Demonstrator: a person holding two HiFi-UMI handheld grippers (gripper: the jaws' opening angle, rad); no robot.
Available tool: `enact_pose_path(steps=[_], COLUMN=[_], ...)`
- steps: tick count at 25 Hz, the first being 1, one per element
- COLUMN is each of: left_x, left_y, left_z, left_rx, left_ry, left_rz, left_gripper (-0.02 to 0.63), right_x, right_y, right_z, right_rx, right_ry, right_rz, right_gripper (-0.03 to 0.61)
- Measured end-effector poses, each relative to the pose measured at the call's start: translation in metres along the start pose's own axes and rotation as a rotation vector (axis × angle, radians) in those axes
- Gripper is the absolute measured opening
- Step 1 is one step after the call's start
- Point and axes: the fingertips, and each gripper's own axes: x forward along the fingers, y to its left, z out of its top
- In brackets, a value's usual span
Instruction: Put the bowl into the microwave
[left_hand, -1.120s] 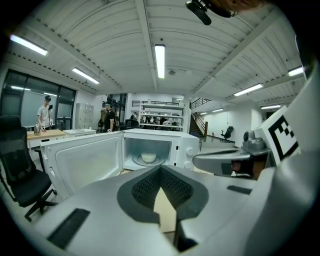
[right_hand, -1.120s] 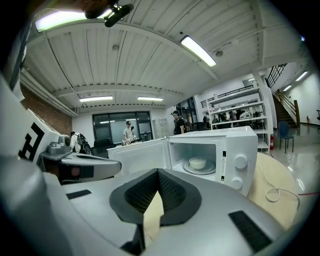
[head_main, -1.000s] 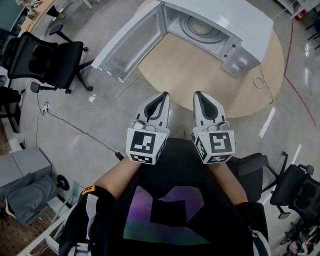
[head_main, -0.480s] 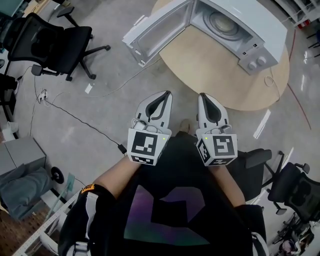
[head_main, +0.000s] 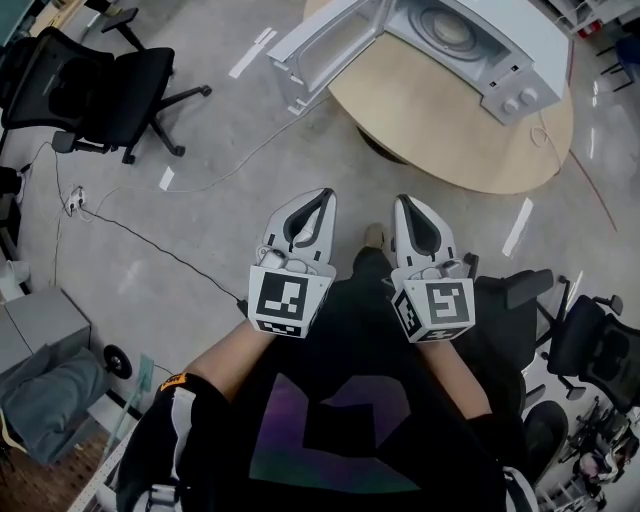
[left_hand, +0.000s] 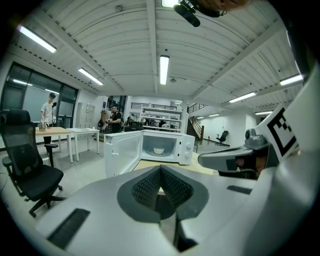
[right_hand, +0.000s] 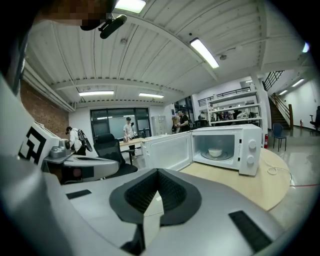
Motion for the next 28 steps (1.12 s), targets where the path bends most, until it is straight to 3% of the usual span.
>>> enact_pose_path(steps=[7, 28], left_x=[-0.025, -0.058], left_y=[0.012, 0.017], left_z=[-0.031, -0.037], left_rx=[0.018, 0.021], left_ry=[0.04, 0.018], left_rz=[0.008, 0.008], left_gripper=[0.046, 0.046], right_x=[-0.006, -0.016], right_y=[0.032, 0.066], right_z=[-0.04, -0.047], right_rx=[0.004, -0.025], right_ry=[0.041, 0.038], right_rz=[0.015, 0.025], right_gripper=[0.017, 0.015])
